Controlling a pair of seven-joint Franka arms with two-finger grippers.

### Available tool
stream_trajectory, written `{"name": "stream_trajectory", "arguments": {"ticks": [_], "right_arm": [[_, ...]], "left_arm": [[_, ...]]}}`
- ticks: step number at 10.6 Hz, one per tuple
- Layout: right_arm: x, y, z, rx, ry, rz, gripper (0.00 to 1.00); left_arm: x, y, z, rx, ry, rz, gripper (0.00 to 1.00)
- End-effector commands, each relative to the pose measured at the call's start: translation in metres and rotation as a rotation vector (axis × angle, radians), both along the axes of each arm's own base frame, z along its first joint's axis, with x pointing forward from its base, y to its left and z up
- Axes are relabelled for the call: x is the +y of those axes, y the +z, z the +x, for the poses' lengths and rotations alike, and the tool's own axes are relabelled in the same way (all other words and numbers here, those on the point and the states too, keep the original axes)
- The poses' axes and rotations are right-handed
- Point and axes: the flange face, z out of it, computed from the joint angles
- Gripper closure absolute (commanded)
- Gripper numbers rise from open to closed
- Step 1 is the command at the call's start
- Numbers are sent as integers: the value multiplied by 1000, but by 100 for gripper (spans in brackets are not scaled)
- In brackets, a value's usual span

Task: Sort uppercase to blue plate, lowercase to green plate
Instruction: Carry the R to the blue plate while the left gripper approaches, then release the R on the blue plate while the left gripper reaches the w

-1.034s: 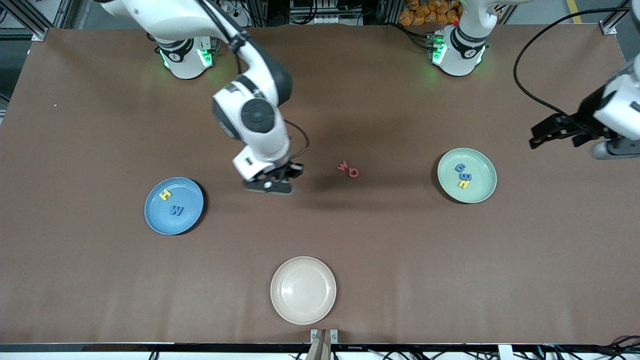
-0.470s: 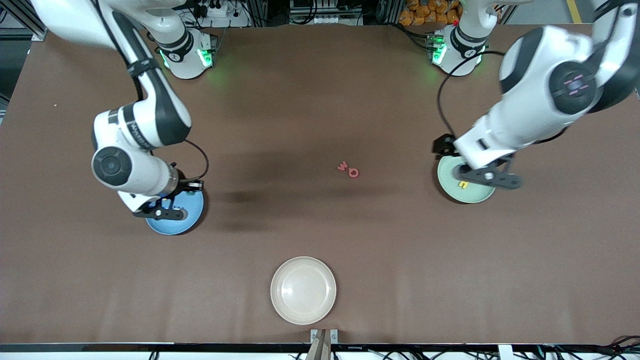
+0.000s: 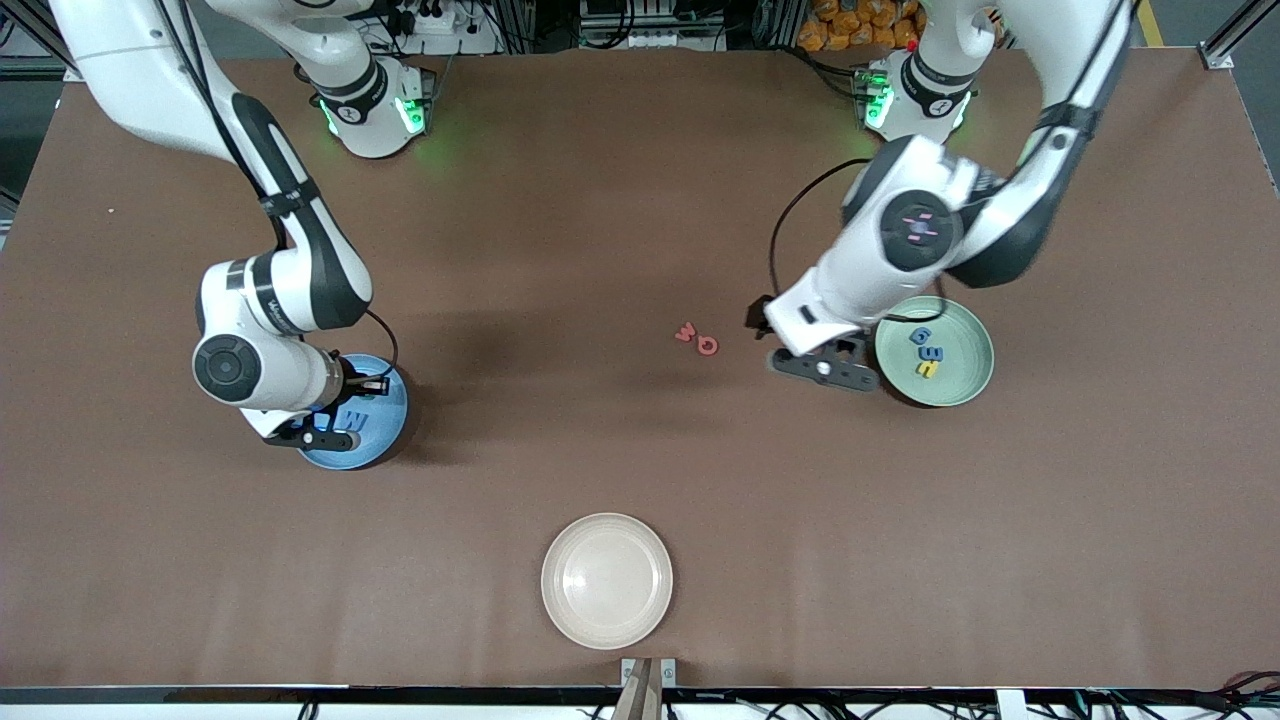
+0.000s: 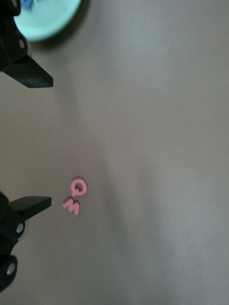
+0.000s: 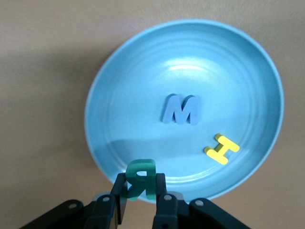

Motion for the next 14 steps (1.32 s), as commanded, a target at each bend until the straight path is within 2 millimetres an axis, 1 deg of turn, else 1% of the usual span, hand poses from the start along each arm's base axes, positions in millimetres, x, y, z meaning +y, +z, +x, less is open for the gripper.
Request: {"name": "stream_trajectory", "arguments": {"ticks": [1, 2, 3, 4, 5, 6, 7, 8, 10, 11, 12, 13, 14], "right_arm": [[-3, -7, 1, -12, -4, 11, 93], [-1, -7, 4, -34, -17, 17, 74], [3, -5, 6, -44, -16, 18, 54], [3, 3, 9, -51, -15, 19, 14], [3, 13, 12, -64, -14, 18, 0], [3, 27, 17, -80, -10, 20, 0], [5, 32, 19, -79, -13, 18, 0], [7, 43, 23, -100, -13, 22, 0], [7, 80, 27, -159, -7, 28, 0], [8, 110, 27, -205, -4, 29, 0], [1, 135, 27, -239, -10, 30, 0], [-12, 158, 24, -254, -25, 26, 0], [-18, 179, 19, -261, -32, 21, 0]], "left_arm": [[-40, -31, -25, -40, 14, 16, 0], [-57, -43, -34, -55, 6, 22, 0], [-65, -55, -37, -66, -6, 26, 0], [-76, -65, -42, -78, -20, 15, 0], [-91, -75, -51, -89, -20, -4, 0], [-102, -89, -58, -102, -31, -9, 0], [-113, -103, -67, -110, -42, -10, 0], [-119, -113, -71, -121, -50, -9, 2], [-124, -124, -77, -134, -93, 10, 5], [-127, -128, -82, -134, -111, 15, 9], [-130, -129, -86, -131, -120, 12, 13], [-131, -130, -89, -127, -121, 13, 18], [-132, -133, -90, -121, -123, 14, 23]]}}
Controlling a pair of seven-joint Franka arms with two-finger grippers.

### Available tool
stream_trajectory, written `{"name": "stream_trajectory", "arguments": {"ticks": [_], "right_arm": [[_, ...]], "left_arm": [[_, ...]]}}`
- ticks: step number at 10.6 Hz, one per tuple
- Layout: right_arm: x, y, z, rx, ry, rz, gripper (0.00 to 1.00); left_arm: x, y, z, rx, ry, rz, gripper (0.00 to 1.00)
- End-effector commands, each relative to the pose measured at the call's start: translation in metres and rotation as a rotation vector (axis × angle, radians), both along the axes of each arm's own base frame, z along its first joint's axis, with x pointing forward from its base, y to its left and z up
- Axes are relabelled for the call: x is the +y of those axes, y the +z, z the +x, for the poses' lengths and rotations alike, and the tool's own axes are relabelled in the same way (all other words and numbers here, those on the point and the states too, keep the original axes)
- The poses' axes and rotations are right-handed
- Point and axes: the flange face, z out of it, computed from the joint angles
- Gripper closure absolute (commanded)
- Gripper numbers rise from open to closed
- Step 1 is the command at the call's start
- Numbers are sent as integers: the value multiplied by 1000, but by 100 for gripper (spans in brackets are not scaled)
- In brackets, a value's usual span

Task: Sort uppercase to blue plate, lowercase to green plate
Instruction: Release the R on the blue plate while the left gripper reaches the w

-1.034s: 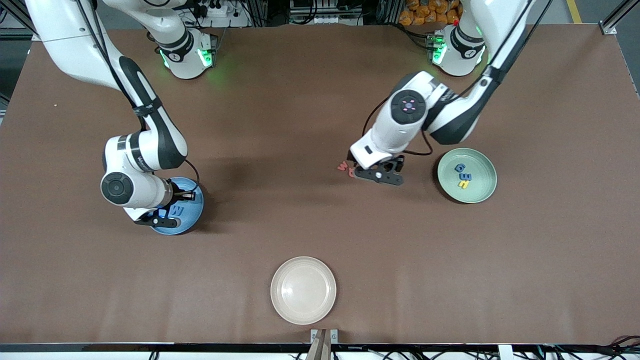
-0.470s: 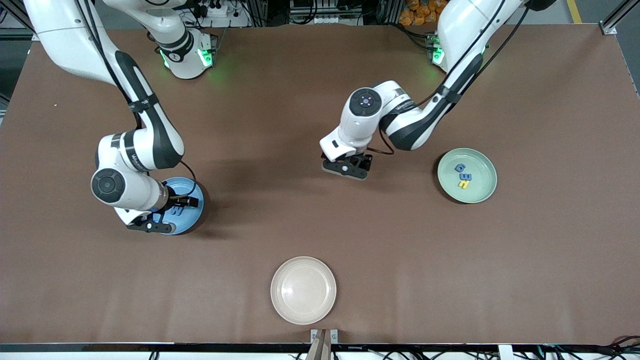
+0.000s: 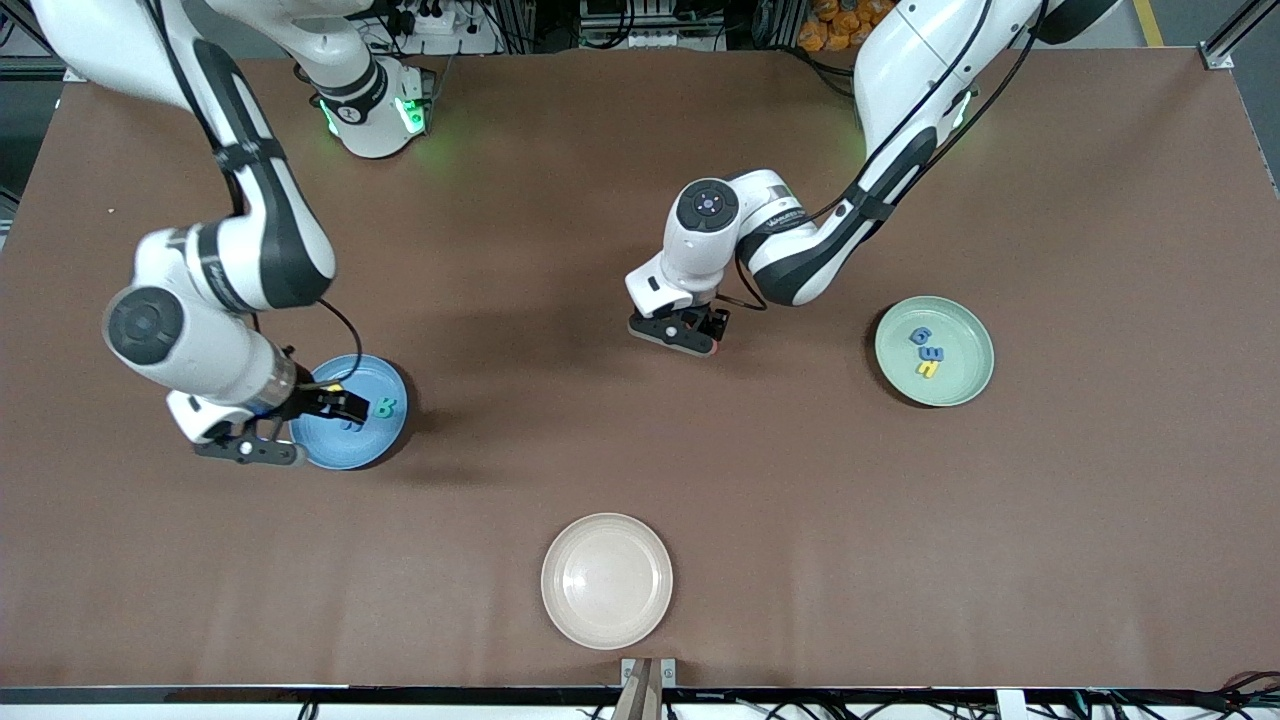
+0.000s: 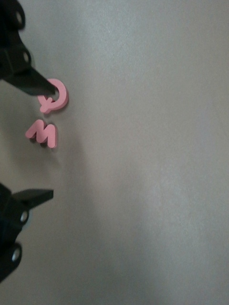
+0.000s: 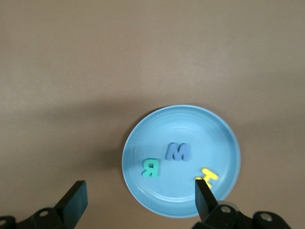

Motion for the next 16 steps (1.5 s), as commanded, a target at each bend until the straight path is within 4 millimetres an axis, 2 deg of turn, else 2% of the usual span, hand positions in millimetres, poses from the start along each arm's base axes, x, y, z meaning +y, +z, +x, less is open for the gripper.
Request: {"name": "stream_trajectory", "arguments": {"ticks": [1, 3, 7, 8, 11, 14, 16], "right_arm": [[-18, 55, -17, -38, -22, 6, 0], [-28, 96, -25, -87, -38, 5, 0], [-30, 171, -43, -108, -42, -5, 0], [-36, 192, -46, -104, -53, -5, 0], [-37, 219, -56, -128, -48, -7, 0], [-54, 232, -65, -122, 36, -17, 0], [-54, 236, -67, -125, 40, -16, 0]], "left_arm": [[-6, -4, -1, -11, -4, -1, 28], [-5, -11, -2, -3, -15, 2, 36], [-4, -27, -4, -8, -42, -6, 35], [-4, -30, -5, -8, -48, -3, 35], [-3, -40, -7, -2, -58, 8, 35], [0, -46, -8, -5, -72, 15, 35], [2, -48, -8, -10, -81, 22, 36]]}}
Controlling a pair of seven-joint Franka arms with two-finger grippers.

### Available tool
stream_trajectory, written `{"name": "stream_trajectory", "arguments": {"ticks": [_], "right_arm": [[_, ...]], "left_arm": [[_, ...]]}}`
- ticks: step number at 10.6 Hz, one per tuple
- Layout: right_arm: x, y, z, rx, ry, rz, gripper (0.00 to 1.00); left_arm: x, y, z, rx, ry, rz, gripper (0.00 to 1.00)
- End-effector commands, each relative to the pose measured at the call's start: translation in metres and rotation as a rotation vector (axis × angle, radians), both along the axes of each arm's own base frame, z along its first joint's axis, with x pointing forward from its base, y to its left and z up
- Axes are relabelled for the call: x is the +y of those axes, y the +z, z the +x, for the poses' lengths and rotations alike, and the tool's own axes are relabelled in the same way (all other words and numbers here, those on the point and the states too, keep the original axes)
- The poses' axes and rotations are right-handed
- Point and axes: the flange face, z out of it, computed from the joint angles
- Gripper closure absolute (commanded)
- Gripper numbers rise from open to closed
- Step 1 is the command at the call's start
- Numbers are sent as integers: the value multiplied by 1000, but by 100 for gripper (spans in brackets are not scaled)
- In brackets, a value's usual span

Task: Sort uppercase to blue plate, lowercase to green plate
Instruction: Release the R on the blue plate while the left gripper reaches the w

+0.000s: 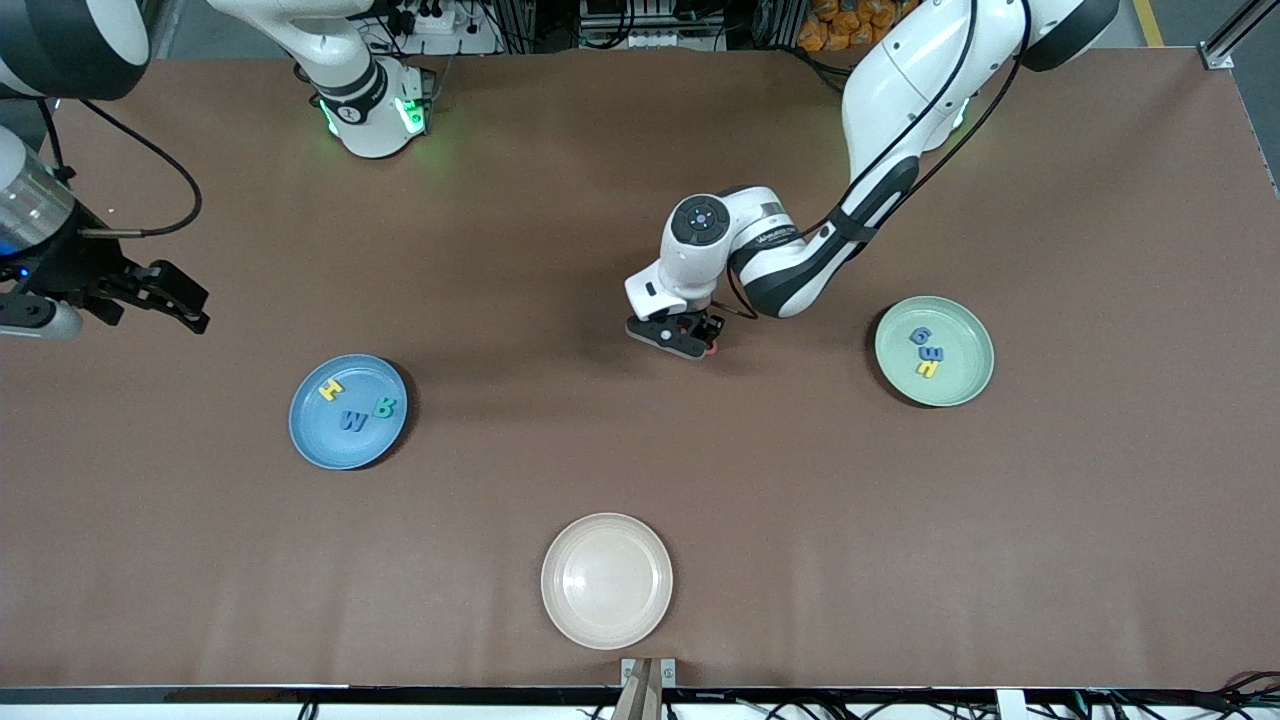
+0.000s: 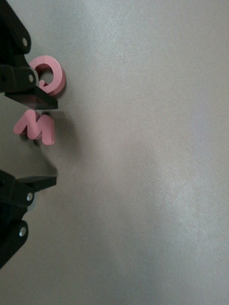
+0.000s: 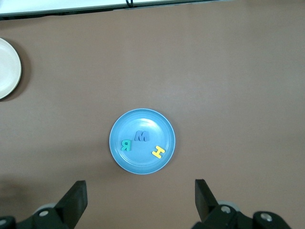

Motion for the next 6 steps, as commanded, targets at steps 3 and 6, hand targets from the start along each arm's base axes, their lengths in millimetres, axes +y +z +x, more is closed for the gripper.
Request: {"name": "stream_trajectory", "arguments": {"ticks": [3, 6], "right_arm": [[2, 14, -8, -9, 14, 43, 0], [6, 9, -4, -6, 10, 45, 0]], "left_arm": [[3, -6, -2, -21, -24, 4, 36], [7, -10, -3, -15, -27, 11, 45]]}}
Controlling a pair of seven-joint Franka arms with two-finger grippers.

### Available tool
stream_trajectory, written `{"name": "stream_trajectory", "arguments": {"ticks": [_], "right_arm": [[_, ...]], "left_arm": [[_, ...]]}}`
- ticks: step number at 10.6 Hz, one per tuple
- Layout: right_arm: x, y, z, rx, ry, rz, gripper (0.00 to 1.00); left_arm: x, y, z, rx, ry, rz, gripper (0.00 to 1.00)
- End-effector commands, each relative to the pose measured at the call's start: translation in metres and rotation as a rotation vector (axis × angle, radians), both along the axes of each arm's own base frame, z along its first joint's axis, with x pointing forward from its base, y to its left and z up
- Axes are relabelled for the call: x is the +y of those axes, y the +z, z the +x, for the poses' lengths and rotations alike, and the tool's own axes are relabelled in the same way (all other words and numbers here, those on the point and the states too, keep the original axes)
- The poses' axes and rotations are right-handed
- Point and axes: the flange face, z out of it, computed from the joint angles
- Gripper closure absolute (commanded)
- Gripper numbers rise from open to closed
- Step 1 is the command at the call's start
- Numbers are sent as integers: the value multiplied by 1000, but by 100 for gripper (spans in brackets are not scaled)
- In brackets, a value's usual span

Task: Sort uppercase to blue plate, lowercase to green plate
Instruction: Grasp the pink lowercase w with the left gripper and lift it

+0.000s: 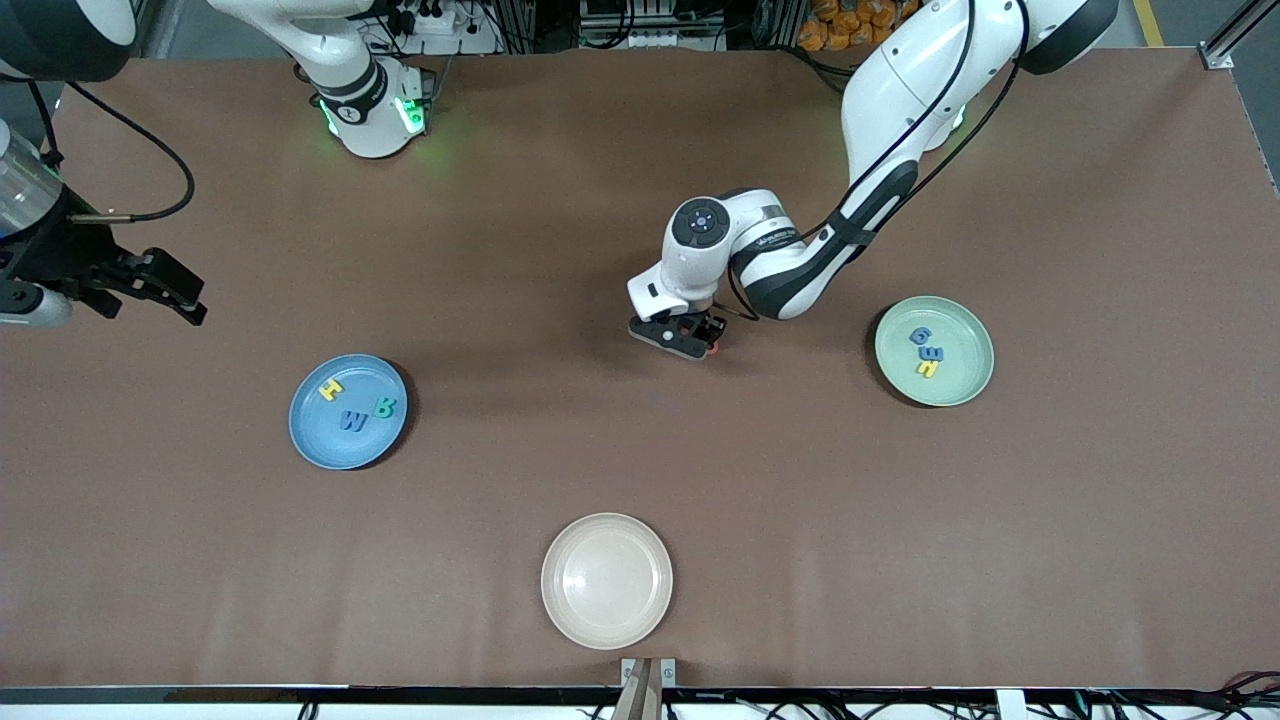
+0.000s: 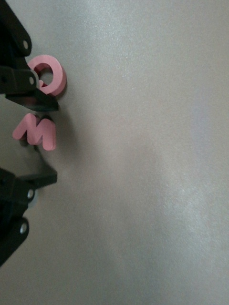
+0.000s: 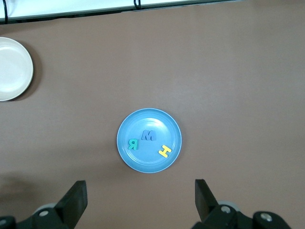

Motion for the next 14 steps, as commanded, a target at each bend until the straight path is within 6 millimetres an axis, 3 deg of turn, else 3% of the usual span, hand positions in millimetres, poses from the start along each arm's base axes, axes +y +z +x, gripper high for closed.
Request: {"name": "stream_trajectory", "arguments": {"ticks": [1, 5, 8, 11, 12, 14], "right_arm": [[2, 3, 0, 1, 6, 14, 0], [5, 17, 0, -25, 6, 43, 0], [7, 25, -1, -37, 0, 80, 0], [8, 46, 0, -79, 4, 90, 0], [8, 49, 0, -86, 9, 90, 0], [14, 43, 3, -76, 22, 89, 0]], "left_arm": [[4, -3, -1, -15, -15, 0, 49], [4, -6, -1, -11, -19, 1, 63], [3, -5, 0, -13, -32, -1, 79], [4, 3, 6, -25, -23, -2, 87], [11, 7, 14, -31, -20, 6, 88], [43, 24, 42, -28, 23, 64, 95]]}}
